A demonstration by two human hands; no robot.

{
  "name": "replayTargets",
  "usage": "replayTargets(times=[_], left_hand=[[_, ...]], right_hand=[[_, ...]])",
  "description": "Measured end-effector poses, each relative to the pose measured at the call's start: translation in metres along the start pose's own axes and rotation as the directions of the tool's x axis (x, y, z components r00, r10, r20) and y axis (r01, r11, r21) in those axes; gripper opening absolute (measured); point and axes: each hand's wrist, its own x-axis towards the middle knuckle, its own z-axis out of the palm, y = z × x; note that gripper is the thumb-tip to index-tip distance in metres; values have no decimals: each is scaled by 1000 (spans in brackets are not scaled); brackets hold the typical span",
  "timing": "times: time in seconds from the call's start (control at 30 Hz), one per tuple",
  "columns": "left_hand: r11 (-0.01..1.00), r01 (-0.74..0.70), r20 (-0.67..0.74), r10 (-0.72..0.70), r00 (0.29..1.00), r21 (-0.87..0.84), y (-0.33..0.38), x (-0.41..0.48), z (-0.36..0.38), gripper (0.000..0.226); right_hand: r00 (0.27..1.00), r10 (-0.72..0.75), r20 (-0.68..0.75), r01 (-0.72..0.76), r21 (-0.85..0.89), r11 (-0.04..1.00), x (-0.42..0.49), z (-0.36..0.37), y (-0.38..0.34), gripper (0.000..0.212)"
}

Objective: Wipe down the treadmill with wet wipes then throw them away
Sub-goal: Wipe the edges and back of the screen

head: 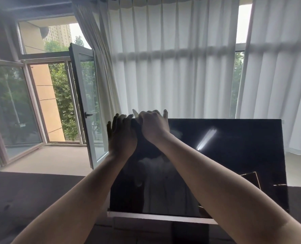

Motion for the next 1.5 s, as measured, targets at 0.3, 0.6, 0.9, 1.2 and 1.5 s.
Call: replayTargets(times=[0.3,0.6,0.9,1.2,1.5], left_hand=[[993,-49,-51,44,998,-111,12,-6,1,46],[992,-91,74,98,992,-89,47,-5,7,31],[986,-95,50,103,993,-133,40,-8,9,40],[992,-6,61,14,998,-123,75,-8,22,40],[976,-207,-14,207,978,-59,67,-13,29,41]], right_hand=[[1000,18,-14,-19,-126,992,-10,-13,30,37],[998,-7,56,15,-144,989,-7,-16,25,26],[1000,18,-25,-22,-173,985,-25,-28,71,23],[994,-58,-97,45,-132,990,-34,-15,74,37],[971,-72,-230,35,-164,986,-57,-29,110,17]])
